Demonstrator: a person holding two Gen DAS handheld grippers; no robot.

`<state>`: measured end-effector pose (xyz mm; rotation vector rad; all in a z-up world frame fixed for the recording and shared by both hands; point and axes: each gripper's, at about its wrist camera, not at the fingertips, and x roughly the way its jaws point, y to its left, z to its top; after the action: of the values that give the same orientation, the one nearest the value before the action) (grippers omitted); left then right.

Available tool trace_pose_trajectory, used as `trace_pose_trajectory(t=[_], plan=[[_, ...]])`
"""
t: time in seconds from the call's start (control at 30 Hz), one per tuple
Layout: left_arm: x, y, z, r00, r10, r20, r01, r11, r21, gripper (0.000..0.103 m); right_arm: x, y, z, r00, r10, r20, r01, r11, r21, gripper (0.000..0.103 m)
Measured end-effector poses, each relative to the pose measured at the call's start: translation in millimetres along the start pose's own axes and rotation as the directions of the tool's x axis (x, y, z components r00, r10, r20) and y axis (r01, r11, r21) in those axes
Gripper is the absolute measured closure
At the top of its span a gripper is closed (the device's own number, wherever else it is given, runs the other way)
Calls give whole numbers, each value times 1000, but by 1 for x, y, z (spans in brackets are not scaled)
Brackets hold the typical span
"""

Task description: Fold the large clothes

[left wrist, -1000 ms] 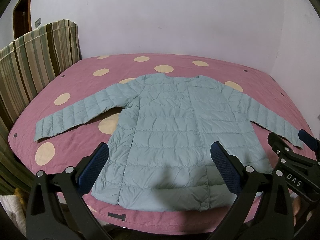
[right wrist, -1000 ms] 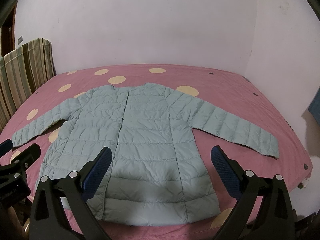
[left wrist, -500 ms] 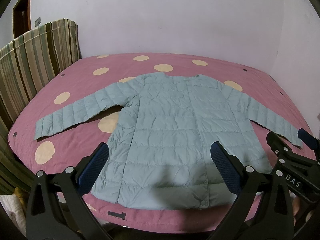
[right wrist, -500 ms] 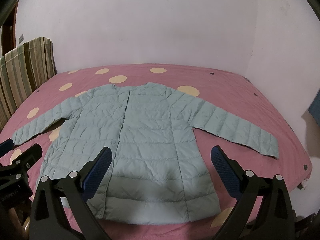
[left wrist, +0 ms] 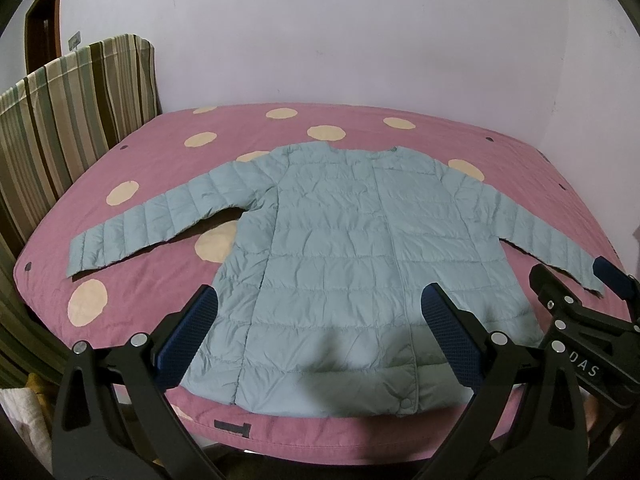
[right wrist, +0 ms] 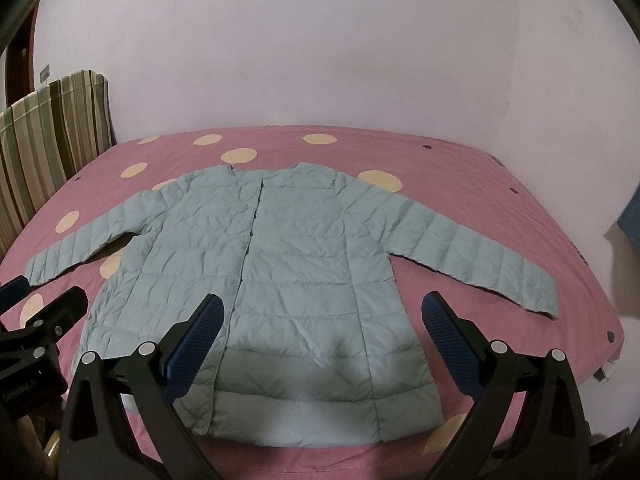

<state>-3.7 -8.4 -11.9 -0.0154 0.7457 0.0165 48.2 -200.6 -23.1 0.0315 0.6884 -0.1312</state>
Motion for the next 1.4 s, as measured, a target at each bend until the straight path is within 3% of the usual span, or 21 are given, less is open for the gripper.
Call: trace_pose_trajectory(t=[0.23,0.4,0.5,0.67,0.87,0.97,1.0,1.17,1.3,1.4], plan=[[12,5,1,1000,-2,-15,2,1000,-11,2,2,-4,-4,1000,30,7,-30,999,42,5],[30,23,6,999,30,-20,-31,998,-52,2,11,-27,-10,996,43,72,-53,989,140,5],[52,45,6,996,79,-47,-83,992,-96,2,34,-49,-13,1000,19,21,-22,982,186,5],[99,95,4,981,157,-113,-174,970,-168,2,75,-99,-15,996,58,-69,-34,950,311,5],[146,154,-7,960,209,-184,-254,929,-270,2,115,-183,-33,991,74,-108,-3,839,543,7],[165,180,-19,938,247,-245,-316,899,-304,2,129,-224,-47,988,47,-149,57,781,622,34],[169,187,-23,931,255,-261,-332,890,-314,2,131,-232,-51,987,43,-158,69,767,638,36],[184,218,-39,899,301,-319,-408,842,-354,2,150,-267,-69,985,85,-149,56,663,747,36],[189,216,-39,873,364,-325,-463,829,-314,2,166,-292,-85,986,131,-107,17,551,834,36],[190,213,-37,861,389,-327,-485,821,-301,2,172,-304,-89,990,131,-59,-14,497,868,36]])
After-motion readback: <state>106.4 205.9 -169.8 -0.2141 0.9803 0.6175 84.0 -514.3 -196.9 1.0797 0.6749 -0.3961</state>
